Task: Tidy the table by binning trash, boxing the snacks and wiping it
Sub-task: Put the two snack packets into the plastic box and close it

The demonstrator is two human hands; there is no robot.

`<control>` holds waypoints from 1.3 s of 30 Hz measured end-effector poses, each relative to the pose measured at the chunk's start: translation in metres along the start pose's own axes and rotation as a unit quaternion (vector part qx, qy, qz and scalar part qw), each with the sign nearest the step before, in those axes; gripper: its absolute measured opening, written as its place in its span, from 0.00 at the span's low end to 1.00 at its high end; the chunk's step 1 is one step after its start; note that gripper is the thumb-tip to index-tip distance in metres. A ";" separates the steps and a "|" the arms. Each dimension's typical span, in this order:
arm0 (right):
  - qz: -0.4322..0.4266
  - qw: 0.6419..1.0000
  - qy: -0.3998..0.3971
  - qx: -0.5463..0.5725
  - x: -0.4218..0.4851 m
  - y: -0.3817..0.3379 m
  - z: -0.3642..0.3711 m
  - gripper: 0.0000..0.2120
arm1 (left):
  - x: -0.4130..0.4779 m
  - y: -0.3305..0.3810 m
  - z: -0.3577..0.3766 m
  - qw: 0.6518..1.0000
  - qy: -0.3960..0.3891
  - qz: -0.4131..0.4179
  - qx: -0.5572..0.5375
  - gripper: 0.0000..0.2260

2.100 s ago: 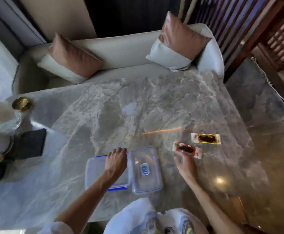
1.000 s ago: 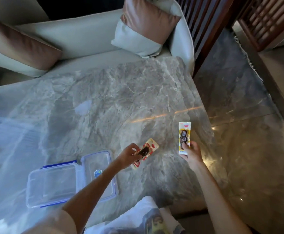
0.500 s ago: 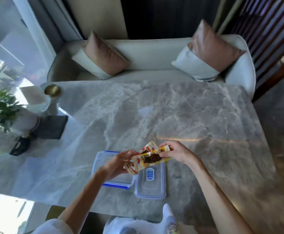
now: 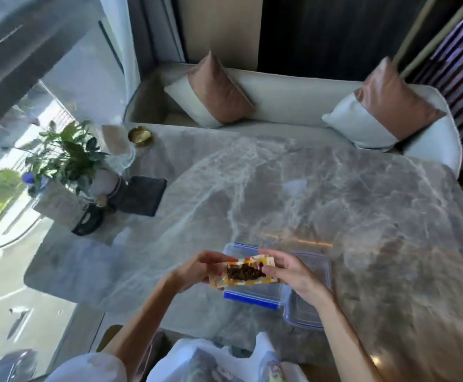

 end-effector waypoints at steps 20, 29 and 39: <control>0.208 0.939 0.267 -0.066 0.014 0.053 0.025 0.19 | 0.064 -0.038 0.016 0.990 0.139 -0.037 0.000 0.10; 0.303 0.924 0.208 -0.101 0.029 0.057 0.033 0.28 | 0.084 -0.047 0.032 0.981 0.155 -0.116 0.022 0.08; 0.290 0.905 0.134 -0.279 0.041 0.060 0.025 0.32 | 0.099 -0.050 0.032 0.957 0.183 -0.176 0.138 0.07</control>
Point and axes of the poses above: each hand's wrist, its own x-axis towards the middle knuckle, its own z-axis out of the palm, y = z × x, the point moved 2 cm from there along x, towards the middle knuckle, and after that the axes turned 12 degrees about -x, right-handed, at the moved point
